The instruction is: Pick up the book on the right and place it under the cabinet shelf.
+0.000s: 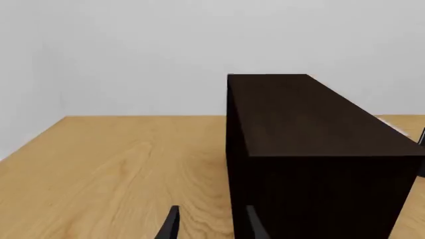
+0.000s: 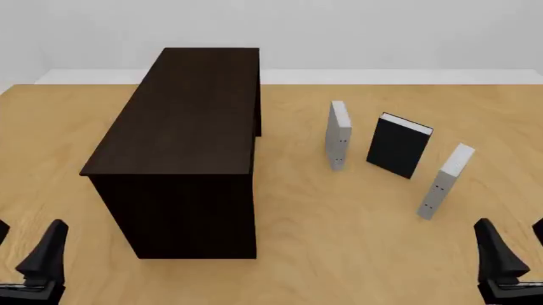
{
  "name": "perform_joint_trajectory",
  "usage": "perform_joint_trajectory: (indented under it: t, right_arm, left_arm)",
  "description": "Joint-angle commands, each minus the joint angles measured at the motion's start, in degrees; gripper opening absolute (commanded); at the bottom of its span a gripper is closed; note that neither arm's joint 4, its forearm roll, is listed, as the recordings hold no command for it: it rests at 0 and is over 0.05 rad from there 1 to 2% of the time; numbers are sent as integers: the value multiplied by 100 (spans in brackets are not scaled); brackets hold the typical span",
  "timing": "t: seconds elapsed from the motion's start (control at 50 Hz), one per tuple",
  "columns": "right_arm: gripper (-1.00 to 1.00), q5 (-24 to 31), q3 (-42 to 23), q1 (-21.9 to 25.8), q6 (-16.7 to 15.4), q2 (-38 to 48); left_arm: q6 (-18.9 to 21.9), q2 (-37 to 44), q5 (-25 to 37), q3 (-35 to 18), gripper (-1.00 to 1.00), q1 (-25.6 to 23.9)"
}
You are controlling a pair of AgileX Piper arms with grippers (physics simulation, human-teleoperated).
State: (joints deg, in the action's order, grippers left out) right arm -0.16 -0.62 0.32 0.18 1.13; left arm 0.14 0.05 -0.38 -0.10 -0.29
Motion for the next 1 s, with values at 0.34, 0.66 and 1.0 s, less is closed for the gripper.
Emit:
perform_joint_trajectory:
  t: [0.34,0.66,1.0]
  right_arm:
    - [100,669,-1726,309,417,1794]
    - [100,2031,-3657,17,188,2926]
    - [100,2822,-4913,-170,392,4700]
  left_arm:
    - [17,-2,-27,-36,100,-60]
    - [-22,47,54,-20,100,-56]
    - [-11,14,49,-22,100,-58]
